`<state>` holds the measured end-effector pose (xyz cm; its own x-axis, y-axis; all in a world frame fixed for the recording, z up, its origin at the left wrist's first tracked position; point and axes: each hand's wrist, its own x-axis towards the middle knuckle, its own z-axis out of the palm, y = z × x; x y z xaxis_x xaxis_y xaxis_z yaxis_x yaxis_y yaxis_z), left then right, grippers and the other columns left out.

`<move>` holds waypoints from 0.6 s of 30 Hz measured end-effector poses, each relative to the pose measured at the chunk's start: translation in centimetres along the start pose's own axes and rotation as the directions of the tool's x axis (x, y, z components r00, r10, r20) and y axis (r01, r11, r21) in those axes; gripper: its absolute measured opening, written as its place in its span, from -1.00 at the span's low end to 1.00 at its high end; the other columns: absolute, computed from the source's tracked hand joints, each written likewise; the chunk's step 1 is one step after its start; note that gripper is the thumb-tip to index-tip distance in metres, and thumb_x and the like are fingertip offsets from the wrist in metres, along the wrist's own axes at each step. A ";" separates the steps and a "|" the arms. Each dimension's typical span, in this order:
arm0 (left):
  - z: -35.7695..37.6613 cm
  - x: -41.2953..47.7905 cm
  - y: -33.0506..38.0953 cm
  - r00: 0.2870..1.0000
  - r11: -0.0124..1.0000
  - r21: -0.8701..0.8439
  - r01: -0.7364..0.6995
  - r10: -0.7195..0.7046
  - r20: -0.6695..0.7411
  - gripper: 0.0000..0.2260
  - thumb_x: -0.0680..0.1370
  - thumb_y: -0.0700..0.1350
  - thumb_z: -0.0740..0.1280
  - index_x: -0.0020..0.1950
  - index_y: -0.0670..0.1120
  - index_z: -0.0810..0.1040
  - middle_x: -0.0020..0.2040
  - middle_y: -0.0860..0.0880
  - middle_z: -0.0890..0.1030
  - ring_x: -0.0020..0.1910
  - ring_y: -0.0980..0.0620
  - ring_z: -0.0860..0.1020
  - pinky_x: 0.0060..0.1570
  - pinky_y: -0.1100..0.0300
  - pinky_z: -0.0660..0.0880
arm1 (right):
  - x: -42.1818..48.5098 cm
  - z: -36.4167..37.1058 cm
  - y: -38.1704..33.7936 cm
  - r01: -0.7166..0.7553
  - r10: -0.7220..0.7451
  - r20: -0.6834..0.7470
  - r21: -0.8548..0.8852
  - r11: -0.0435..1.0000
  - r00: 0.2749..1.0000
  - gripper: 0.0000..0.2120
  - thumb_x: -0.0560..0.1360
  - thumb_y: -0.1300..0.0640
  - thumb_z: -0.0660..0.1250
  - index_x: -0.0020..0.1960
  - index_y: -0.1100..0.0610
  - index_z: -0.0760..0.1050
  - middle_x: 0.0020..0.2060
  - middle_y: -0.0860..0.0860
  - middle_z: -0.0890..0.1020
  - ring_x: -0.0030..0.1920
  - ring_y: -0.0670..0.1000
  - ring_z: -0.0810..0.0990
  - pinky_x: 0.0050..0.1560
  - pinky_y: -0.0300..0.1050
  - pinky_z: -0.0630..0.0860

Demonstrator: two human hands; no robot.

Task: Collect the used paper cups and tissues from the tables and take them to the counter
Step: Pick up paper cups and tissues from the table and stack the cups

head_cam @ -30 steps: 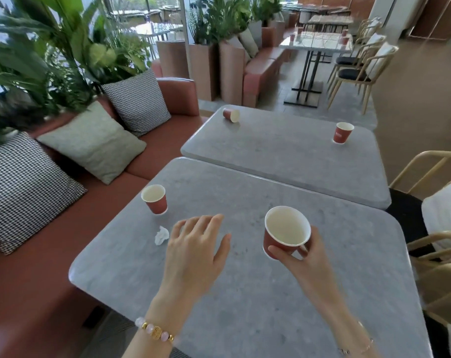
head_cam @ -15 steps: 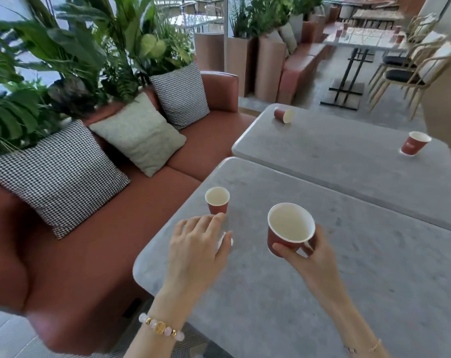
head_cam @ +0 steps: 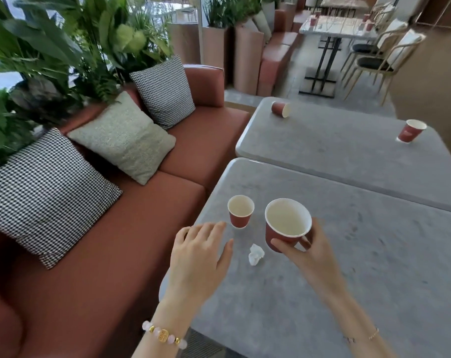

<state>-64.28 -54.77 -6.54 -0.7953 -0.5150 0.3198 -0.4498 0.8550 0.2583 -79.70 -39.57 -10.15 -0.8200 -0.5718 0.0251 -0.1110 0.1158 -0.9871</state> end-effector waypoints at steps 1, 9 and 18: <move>0.2 0.3 -0.2 1.000 1.000 -0.004 -0.004 0.004 0.010 -0.62 0.53 0.06 0.12 0.11 -0.10 0.61 -0.03 0.01 0.66 -0.05 -0.01 0.62 0.00 0.06 0.50 | 0.1 0.1 0.1 -0.013 0.013 -0.003 0.001 1.000 1.000 -0.44 0.28 0.20 0.57 0.17 -0.10 0.43 0.01 -0.31 0.59 0.07 -0.31 0.55 -0.07 -0.51 0.44; 2.4 2.8 -1.4 0.998 0.999 -0.032 0.005 -0.003 0.064 -0.59 0.52 0.07 0.09 0.11 -0.12 0.60 -0.06 0.00 0.66 -0.08 -0.05 0.62 -0.01 0.05 0.51 | 2.6 1.0 0.8 -0.071 0.071 -0.019 -0.005 0.997 0.997 -0.46 0.27 0.22 0.56 0.15 -0.06 0.44 -0.03 -0.32 0.60 0.05 -0.30 0.55 -0.06 -0.50 0.44; 7.6 5.2 -2.3 0.994 0.996 -0.078 0.047 -0.039 0.105 -0.71 0.47 0.01 0.28 0.08 -0.10 0.61 -0.06 0.02 0.67 -0.10 -0.03 0.63 -0.04 0.07 0.51 | 5.9 1.3 2.6 -0.159 0.159 -0.012 -0.016 0.987 0.987 -0.42 0.26 0.21 0.58 0.13 -0.17 0.42 -0.01 -0.35 0.59 0.05 -0.29 0.56 -0.04 -0.38 0.50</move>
<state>-70.47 -58.92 -12.38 -0.8154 -0.5386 0.2123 -0.4537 0.8222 0.3437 -84.05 -43.68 -12.76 -0.8337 -0.5367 -0.1305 0.0120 0.2186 -0.9757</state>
